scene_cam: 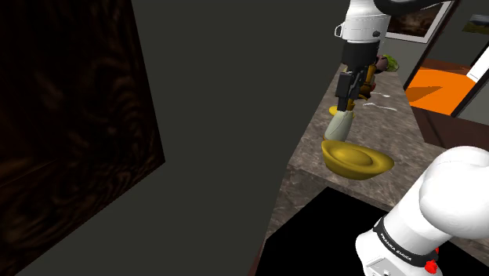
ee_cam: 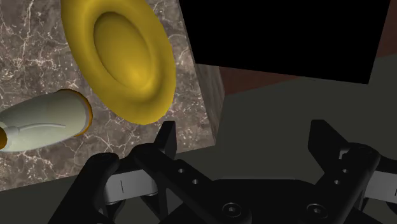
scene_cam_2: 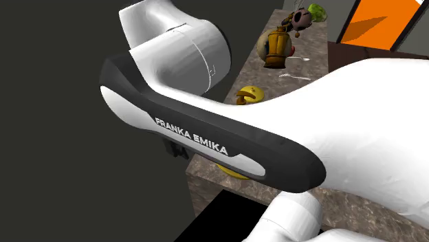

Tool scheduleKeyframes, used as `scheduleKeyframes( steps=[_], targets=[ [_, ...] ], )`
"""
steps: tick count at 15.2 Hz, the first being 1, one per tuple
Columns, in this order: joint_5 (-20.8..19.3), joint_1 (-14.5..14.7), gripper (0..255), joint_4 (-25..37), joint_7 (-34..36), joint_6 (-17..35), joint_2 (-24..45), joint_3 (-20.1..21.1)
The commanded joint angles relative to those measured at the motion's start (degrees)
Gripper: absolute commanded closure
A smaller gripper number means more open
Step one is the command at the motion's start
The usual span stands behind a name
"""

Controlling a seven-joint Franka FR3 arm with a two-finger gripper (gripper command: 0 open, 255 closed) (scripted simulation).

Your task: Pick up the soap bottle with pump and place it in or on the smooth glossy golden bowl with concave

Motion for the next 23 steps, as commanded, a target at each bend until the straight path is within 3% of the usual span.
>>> scheduleKeyframes(
  steps=[1, 13, 18, 23],
  targets=[
    [0.0, 0.0, 0, 0.0, 0.0, 0.0, 0.0, 0.0],
    [-8.1, -5.5, 0, 4.2, -14.2, 11.7, 12.0, -14.5],
    [-8.6, -6.8, 0, 8.8, -20.3, 16.3, 19.5, -20.3],
    [-6.7, -7.7, 0, 15.1, -27.2, 20.3, 28.4, -25.8]
  ],
)
